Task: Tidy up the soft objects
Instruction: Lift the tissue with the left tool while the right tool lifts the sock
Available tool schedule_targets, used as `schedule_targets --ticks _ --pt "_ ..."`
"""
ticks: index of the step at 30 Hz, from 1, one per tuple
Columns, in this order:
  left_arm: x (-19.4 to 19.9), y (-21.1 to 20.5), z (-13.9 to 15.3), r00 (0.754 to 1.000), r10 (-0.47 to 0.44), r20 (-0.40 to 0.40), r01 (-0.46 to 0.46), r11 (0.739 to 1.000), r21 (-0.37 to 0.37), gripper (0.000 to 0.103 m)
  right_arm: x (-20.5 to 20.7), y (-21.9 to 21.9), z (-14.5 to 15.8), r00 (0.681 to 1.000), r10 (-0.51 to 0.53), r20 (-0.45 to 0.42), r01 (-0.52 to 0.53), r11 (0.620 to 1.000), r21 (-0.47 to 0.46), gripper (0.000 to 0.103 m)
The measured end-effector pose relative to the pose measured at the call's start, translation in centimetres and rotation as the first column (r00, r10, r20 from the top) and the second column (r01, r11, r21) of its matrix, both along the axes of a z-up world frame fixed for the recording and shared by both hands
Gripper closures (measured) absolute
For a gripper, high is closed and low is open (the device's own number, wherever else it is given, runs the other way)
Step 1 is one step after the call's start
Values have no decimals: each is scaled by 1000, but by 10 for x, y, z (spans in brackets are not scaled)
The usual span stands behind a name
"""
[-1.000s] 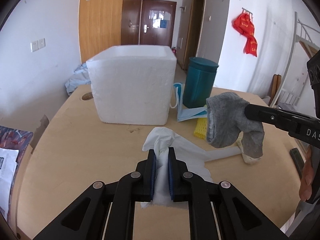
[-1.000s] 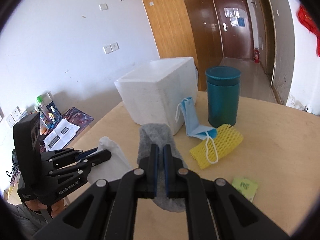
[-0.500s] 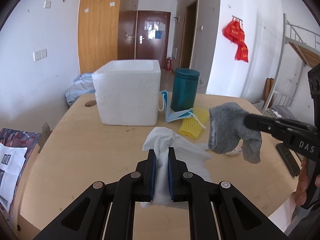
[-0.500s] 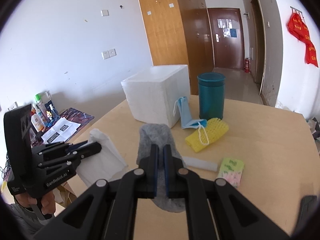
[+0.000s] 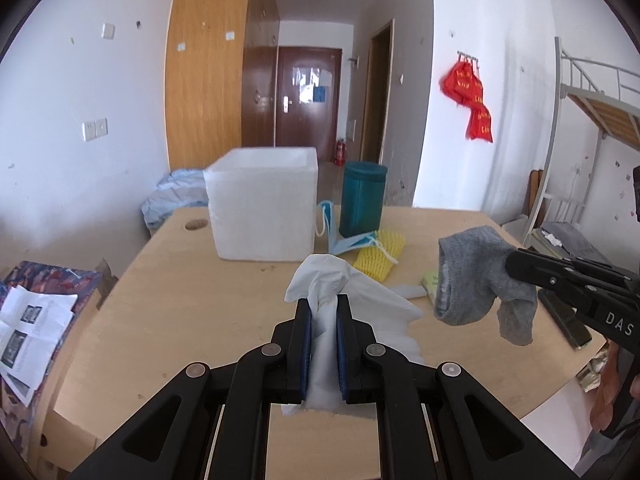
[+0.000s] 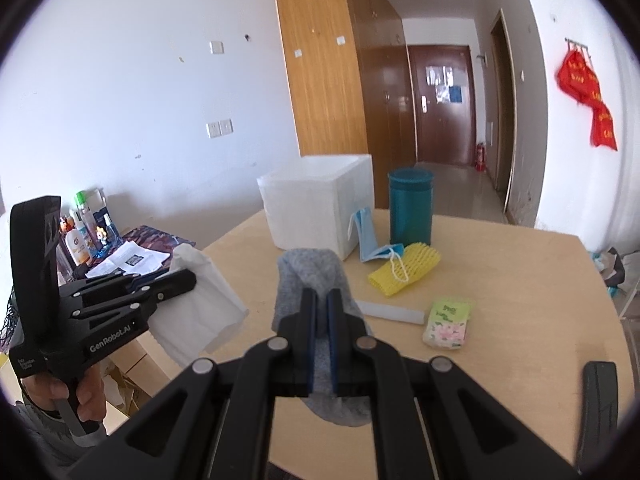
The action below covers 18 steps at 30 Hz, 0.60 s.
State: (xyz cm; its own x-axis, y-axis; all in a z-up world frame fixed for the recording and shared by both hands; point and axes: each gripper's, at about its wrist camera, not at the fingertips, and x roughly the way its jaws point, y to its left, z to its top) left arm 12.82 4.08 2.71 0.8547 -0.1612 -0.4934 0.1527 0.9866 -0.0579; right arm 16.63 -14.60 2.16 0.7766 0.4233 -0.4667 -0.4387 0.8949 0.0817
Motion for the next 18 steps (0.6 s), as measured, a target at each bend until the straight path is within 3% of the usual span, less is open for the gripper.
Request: schedule_targets --ticks 18 --pt "-65 6 38 979 68 192 -67 998 -13 92 -51 9 26 987 4 163 -8 1000 20 95"
